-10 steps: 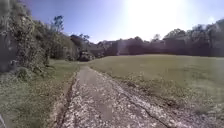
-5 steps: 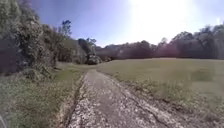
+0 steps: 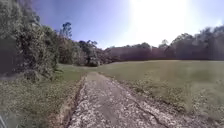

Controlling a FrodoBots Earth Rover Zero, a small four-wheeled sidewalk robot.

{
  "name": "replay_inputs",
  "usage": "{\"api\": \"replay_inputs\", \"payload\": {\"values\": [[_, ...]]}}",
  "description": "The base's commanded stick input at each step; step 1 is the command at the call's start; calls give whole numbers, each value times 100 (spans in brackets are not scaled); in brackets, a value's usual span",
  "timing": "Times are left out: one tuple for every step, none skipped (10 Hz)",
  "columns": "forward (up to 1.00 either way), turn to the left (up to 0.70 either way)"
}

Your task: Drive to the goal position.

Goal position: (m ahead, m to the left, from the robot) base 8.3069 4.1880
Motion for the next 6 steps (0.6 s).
{"api": "replay_inputs", "payload": {"values": [[70,0],[70,0],[70,0],[70,0],[70,0],[70,0]]}}
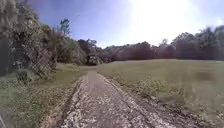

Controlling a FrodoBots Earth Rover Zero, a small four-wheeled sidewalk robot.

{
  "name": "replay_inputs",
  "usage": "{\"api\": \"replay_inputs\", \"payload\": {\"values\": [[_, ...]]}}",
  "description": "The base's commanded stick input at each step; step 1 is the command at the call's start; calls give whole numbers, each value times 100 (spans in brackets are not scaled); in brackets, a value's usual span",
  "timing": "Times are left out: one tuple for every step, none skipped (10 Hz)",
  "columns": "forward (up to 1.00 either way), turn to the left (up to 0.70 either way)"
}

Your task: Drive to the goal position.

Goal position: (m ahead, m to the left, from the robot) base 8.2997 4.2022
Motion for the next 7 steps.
{"api": "replay_inputs", "payload": {"values": [[70,0],[70,0],[70,0],[70,11],[70,0],[70,0],[70,0]]}}
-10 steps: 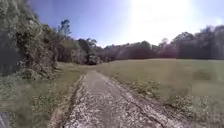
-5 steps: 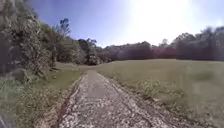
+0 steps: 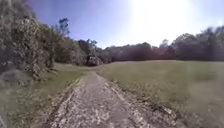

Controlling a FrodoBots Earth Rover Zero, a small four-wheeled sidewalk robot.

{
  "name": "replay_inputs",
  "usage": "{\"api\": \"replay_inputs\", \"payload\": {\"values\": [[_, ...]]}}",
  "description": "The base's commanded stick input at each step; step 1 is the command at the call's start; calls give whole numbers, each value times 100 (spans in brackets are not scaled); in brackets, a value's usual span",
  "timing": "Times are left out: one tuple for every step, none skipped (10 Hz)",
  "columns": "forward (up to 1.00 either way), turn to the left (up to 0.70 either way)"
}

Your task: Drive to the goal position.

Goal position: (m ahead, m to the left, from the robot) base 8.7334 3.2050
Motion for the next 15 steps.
{"api": "replay_inputs", "payload": {"values": [[70,0],[70,0],[70,0],[70,0],[70,0],[70,27],[70,27],[70,27],[70,27],[70,27],[70,27],[70,27],[70,27],[63,0],[22,0]]}}
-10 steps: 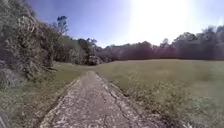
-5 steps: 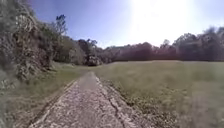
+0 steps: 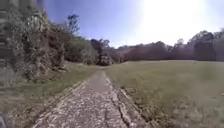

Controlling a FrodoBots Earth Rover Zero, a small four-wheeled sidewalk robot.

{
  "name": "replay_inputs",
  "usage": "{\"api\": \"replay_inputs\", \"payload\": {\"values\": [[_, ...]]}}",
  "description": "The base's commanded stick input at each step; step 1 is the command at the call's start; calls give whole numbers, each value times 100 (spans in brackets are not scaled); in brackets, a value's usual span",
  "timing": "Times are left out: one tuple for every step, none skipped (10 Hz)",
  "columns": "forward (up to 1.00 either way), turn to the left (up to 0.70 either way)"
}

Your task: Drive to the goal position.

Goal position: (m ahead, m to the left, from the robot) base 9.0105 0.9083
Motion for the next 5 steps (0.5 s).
{"api": "replay_inputs", "payload": {"values": [[0,0],[0,0],[0,0],[0,0],[0,0]]}}
